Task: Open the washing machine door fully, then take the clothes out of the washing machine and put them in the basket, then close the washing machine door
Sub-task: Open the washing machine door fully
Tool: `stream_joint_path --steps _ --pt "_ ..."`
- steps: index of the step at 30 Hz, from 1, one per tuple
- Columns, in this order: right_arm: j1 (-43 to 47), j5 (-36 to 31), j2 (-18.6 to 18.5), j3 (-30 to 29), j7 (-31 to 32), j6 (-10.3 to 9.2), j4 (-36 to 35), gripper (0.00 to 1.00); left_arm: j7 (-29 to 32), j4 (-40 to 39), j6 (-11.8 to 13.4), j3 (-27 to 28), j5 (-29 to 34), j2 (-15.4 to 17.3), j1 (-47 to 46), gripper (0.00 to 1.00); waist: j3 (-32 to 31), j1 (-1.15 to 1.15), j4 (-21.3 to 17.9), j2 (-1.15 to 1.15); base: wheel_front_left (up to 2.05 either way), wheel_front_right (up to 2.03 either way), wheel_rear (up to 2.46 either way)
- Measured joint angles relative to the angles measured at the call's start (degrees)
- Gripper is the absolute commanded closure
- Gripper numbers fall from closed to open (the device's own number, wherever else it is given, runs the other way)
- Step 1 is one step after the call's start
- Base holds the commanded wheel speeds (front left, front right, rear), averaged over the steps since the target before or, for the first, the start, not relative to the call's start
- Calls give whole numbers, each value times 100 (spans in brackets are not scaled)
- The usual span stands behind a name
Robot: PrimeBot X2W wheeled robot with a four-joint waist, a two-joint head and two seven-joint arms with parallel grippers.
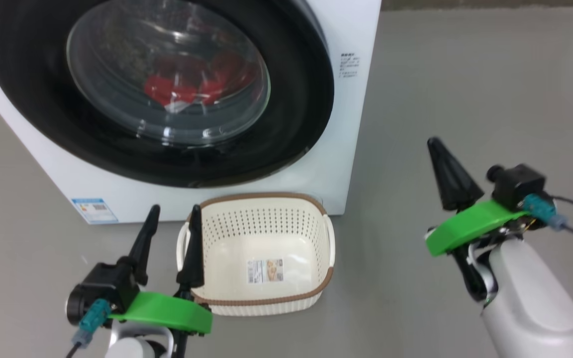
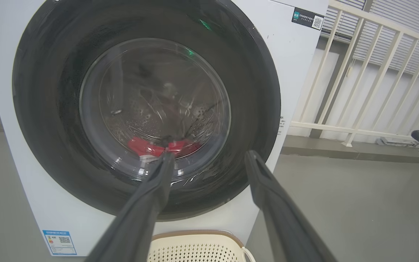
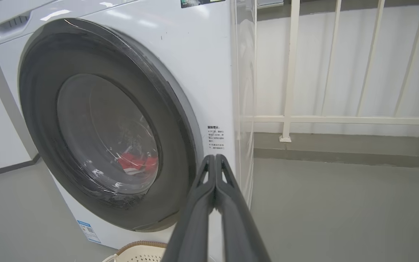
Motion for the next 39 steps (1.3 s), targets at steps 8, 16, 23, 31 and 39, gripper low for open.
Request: stream_joint_path --steps 8,16,23,31,39 --pt "-528 1405 -13 -176 -1 0 113 100 -1 -454 0 -142 0 3 -175 0 405 0 132 0 0 0 0" --pt "-1177 2820 -23 -124 -2 0 432 100 -1 -693 0 -182 -1 7 -277 0 778 0 300 0 0 0 0" --pt "-1725 3223 -29 -286 168 0 583 100 -1 -789 1 -205 -1 15 -316 0 1083 0 404 0 0 0 0" --pt "-2310 4390 -55 -570 1246 0 588 100 -9 -847 1 -240 -1 35 -489 0 1472 0 554 0 0 0 0" --pt "-2788 5102 -180 -715 2306 0 572 100 -13 -846 1 -260 -29 34 -617 0 1811 0 670 0 0 0 0"
